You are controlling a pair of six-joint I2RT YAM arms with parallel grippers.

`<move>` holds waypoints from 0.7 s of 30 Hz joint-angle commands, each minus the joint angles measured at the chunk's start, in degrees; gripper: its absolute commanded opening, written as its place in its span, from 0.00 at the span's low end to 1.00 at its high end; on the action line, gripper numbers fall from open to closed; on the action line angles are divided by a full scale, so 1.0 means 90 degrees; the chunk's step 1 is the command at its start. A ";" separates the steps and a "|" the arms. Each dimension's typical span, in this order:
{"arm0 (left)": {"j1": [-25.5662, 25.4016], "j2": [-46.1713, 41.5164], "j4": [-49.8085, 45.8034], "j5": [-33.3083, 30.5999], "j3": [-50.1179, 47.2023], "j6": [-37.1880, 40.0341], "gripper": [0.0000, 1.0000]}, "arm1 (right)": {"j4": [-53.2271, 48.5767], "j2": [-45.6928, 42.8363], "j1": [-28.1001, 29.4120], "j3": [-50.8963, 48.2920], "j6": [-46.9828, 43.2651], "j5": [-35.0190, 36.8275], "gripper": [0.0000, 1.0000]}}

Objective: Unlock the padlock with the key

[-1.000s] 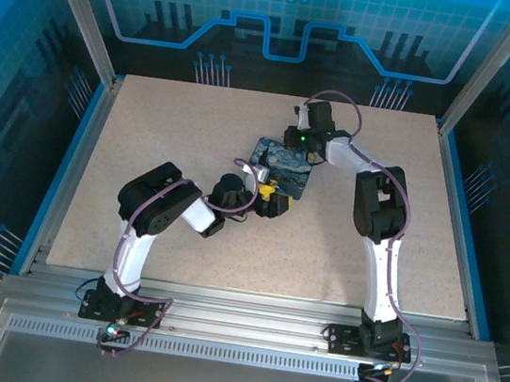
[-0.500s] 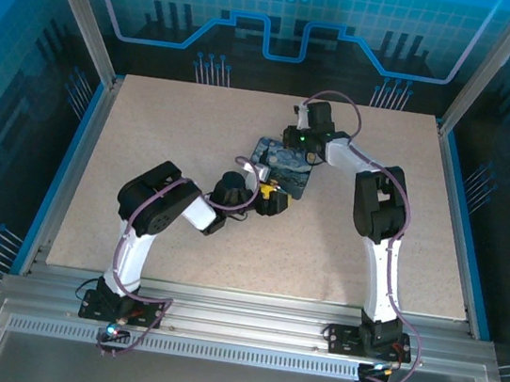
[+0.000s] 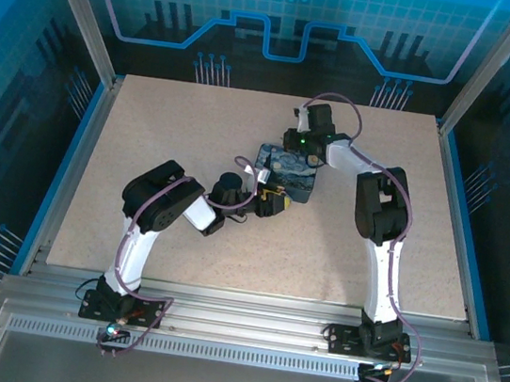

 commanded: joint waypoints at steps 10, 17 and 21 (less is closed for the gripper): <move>-0.0131 -0.0148 0.0368 -0.0226 -0.0032 0.0194 0.62 | -0.0702 -0.0144 0.0320 -0.0359 0.0151 -0.0116 0.00; -0.0242 -0.0195 -0.0229 -0.0107 0.0106 0.0085 0.52 | -0.0890 -0.0319 0.0378 -0.0372 0.0199 -0.0027 0.00; -0.0256 -0.0151 0.0141 -0.0168 -0.0096 -0.0047 0.61 | -0.0905 -0.0441 0.0425 -0.0472 0.0226 0.0017 0.00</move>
